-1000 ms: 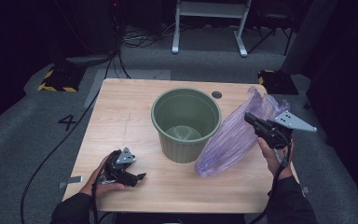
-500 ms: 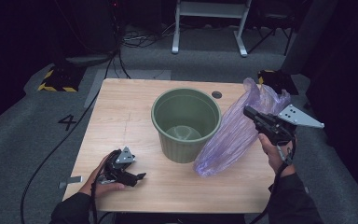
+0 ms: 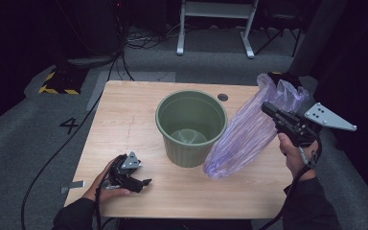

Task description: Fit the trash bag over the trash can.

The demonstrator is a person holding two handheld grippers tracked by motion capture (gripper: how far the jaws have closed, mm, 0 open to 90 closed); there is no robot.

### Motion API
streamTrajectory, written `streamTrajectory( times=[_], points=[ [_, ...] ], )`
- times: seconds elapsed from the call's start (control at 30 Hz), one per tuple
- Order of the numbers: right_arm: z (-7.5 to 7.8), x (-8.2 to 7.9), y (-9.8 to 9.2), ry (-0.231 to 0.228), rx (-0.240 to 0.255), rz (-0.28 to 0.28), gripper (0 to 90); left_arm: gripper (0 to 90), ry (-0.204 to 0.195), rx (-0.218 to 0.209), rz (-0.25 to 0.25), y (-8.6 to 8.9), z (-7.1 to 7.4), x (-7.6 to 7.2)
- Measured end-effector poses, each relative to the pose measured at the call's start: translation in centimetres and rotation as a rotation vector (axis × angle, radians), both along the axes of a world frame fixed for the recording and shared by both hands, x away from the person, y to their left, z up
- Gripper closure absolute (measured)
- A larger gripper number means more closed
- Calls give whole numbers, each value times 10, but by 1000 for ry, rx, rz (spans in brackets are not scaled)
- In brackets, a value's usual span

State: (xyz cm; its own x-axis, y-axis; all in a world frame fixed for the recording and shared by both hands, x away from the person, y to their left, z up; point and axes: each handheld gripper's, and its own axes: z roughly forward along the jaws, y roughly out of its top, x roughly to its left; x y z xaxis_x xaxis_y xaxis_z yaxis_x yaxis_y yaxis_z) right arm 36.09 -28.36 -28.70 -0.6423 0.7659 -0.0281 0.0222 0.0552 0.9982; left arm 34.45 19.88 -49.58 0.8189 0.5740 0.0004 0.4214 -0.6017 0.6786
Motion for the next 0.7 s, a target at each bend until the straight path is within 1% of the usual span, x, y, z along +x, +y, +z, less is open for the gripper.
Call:
streamTrajectory(
  times=[0.03, 0.13, 0.23, 0.3, 0.37, 0.4, 0.43, 0.5, 0.6, 0.7],
  points=[
    [2, 1, 0, -2, 3, -1, 900, 166, -3, 3, -1, 0, 0, 0],
    [6, 2, 1, -7, 7, -1, 900, 166, -4, -4, -1, 0, 1, 0],
    [11, 4, 4, -15, 2, -6, 900, 166, -9, -2, -2, 0, 2, 0],
    [15, 6, 5, -18, 7, -6, 900, 167, -12, -7, -4, 0, 3, -1],
    [19, 9, 8, -26, -1, -11, 900, 168, -20, -15, -6, 0, 6, -2],
    [21, 10, 9, -25, 0, -11, 900, 168, -33, -20, -9, 0, 9, -2],
    [23, 12, 11, -27, -3, -13, 900, 168, -35, -21, -9, 0, 10, -2],
    [27, 16, 14, -30, -8, -18, 900, 166, -63, -19, -11, -1, 17, -1],
    [31, 22, 20, -34, -26, -31, 900, 166, -95, -43, 3, 1, 28, 2],
    [35, 29, 23, -30, -28, -39, 900, 163, -121, -66, 9, 3, 38, 5]
  ],
)
